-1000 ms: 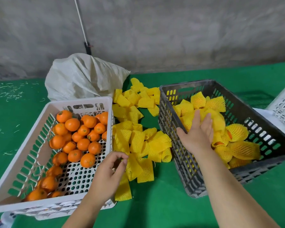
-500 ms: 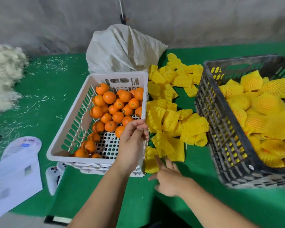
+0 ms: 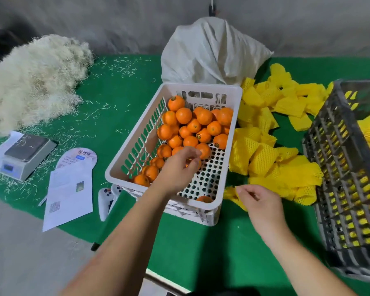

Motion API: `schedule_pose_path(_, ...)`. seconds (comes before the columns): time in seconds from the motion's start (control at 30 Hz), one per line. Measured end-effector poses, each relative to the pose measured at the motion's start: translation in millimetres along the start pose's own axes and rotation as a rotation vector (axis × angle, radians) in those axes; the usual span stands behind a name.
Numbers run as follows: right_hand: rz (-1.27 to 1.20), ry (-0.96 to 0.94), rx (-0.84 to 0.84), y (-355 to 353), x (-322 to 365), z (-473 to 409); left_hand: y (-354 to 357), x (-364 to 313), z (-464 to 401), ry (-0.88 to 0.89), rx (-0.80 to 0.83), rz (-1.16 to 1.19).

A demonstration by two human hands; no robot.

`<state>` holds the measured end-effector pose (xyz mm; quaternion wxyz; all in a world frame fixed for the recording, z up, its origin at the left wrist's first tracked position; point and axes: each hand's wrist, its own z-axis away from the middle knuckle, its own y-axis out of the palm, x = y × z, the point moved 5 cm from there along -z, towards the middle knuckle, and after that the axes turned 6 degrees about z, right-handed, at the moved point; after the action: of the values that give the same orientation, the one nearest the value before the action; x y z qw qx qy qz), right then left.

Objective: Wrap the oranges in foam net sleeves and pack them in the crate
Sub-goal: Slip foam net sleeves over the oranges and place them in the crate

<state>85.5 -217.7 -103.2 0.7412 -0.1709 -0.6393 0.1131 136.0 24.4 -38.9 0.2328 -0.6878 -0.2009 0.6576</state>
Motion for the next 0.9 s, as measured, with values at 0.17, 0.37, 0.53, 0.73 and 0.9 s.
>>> schedule_pose_path(0.17, -0.358, 0.031, -0.158, -14, 49, -8, -32, 70, -39, -0.298, -0.066, -0.265)
schedule_pose_path(0.37, -0.041, -0.329, -0.02, 35, 131, -3, -29, 116, -39, -0.705, 0.34, -0.727)
schedule_pose_path(0.53, 0.628, -0.641, 0.206, 92, 123, 6, -24, 130, -33, -0.717, 0.359, -0.867)
schedule_pose_path(0.73, 0.59, -0.672, 0.104, 90, 125, 2, -20, 128, -49, -0.669, 0.367, -1.114)
schedule_pose_path(0.9, 0.627, -0.66, 0.112, 91, 123, 2, -15, 129, -47, -0.683, 0.39, -1.061)
